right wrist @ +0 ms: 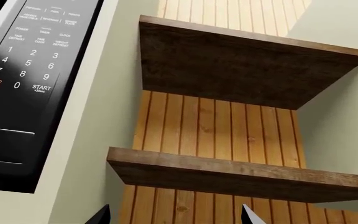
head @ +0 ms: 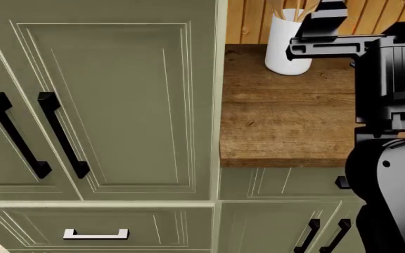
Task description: Open the microwave door
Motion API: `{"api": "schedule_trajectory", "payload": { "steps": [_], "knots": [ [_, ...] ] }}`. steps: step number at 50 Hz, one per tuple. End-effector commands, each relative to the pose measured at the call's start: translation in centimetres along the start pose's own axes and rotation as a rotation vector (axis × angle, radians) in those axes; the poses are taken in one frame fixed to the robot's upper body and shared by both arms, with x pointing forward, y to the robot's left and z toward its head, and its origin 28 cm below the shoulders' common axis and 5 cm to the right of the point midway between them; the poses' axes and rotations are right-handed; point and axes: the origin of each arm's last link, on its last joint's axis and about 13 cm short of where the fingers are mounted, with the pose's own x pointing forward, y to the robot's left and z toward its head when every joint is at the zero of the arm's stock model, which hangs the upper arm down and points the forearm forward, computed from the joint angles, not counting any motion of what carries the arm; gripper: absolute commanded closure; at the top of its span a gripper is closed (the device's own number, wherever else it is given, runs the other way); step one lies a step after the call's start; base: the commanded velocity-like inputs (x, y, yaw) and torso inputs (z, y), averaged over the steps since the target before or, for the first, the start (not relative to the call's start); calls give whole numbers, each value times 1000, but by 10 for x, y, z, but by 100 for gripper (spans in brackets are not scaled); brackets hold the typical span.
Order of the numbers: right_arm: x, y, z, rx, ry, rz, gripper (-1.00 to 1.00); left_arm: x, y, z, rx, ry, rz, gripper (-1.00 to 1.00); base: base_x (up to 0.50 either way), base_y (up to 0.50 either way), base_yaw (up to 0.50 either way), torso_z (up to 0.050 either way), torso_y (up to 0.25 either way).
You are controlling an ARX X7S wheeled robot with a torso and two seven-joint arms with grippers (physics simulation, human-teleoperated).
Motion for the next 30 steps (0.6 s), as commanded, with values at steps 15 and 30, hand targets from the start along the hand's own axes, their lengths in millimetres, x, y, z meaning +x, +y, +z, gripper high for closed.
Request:
{"api": "schedule_trajectory", "payload": {
  "steps": [15,30],
  "knots": [
    [2,1,0,-1,-2,3,-100,49,36,-15,242,-36,93,-100,0,0,0,0,0],
    [2,2,2,-7,-5,2,-100,71,52,-30,461,-30,57,-100,0,0,0,0,0]
  ]
}}
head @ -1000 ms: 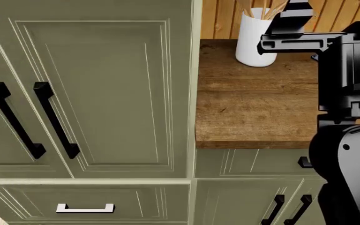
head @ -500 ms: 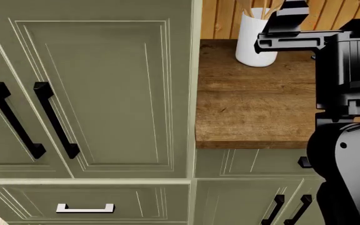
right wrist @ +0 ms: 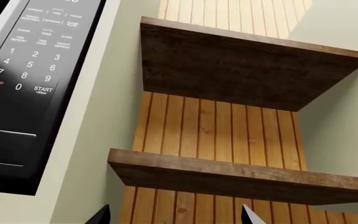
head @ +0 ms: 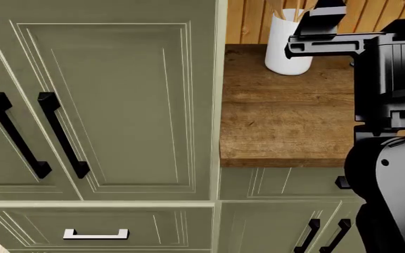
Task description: Open the microwave door
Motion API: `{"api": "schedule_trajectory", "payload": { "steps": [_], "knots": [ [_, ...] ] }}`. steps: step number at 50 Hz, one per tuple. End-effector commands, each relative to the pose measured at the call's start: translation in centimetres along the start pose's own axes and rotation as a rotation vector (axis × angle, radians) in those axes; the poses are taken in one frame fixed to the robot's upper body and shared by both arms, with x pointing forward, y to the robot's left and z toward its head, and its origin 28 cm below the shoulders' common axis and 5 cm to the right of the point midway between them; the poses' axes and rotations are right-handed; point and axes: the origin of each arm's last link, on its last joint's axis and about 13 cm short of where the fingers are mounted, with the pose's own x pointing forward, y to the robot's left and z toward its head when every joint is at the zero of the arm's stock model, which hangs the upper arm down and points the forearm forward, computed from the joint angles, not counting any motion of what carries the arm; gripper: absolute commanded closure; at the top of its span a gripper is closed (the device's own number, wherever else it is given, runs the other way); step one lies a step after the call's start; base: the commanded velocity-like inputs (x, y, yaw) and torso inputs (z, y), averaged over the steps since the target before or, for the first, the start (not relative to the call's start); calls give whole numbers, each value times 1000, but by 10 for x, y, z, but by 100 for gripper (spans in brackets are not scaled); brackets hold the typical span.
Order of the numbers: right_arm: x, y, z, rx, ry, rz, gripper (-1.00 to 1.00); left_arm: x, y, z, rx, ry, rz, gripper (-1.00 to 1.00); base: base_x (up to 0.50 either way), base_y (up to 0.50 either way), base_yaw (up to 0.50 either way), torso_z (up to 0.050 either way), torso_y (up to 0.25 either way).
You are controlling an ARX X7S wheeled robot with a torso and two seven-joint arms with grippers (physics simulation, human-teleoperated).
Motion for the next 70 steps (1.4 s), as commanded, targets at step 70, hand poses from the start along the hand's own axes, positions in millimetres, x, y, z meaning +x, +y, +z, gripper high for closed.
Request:
{"api": "schedule_trajectory", "payload": {
  "steps": [70],
  "knots": [
    [4,2,1,-8,4,-8,-100,153,188,12,845,12,319,-100,0,0,0,0,0]
  ]
}}
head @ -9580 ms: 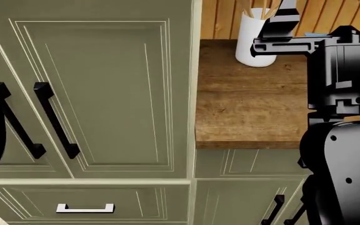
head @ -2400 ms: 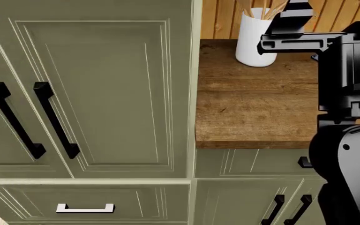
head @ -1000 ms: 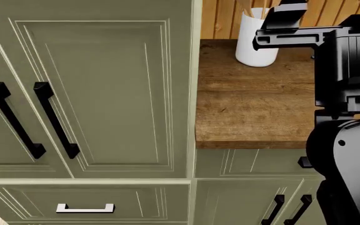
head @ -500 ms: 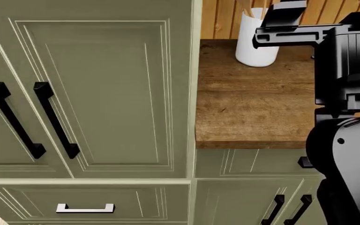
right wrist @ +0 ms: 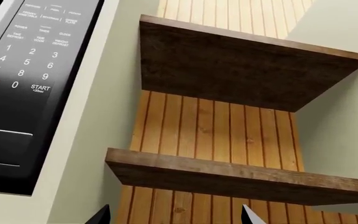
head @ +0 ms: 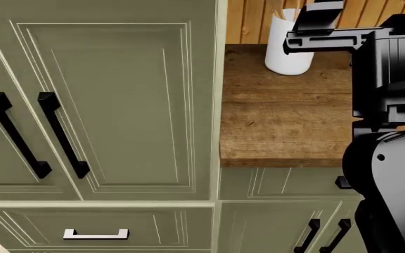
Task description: Open the microwave door
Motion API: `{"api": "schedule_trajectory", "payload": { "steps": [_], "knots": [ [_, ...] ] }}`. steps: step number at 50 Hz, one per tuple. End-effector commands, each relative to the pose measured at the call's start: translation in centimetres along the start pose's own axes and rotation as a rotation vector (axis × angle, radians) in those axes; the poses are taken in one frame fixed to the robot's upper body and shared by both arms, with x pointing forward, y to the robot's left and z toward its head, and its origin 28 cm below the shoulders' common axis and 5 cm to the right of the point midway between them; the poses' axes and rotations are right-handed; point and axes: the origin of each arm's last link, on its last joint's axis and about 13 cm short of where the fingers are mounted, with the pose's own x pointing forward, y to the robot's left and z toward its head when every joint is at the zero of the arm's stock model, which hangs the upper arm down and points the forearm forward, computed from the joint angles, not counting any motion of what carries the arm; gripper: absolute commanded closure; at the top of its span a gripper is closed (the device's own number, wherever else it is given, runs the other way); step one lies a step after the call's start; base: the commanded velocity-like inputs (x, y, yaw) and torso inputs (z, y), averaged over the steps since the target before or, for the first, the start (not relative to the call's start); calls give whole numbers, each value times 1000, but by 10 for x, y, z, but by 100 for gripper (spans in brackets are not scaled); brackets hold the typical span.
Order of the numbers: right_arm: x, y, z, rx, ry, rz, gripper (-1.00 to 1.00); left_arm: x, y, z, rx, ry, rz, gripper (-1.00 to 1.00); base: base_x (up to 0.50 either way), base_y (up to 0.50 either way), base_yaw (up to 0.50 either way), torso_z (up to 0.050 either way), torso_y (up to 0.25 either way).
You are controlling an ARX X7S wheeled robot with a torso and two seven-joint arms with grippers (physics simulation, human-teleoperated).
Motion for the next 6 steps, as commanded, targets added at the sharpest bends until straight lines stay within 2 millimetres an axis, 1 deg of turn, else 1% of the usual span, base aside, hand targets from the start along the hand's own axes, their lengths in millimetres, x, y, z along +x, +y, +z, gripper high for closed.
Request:
{"api": "schedule_trajectory", "payload": {
  "steps": [1,6],
  "knots": [
    [0,0,0,6,-1,-2,-100,18,27,-9,72,19,37,-100,0,0,0,0,0],
    [0,0,-1,9,-2,-1,-100,22,34,-13,90,22,42,-100,0,0,0,0,0]
  ]
}}
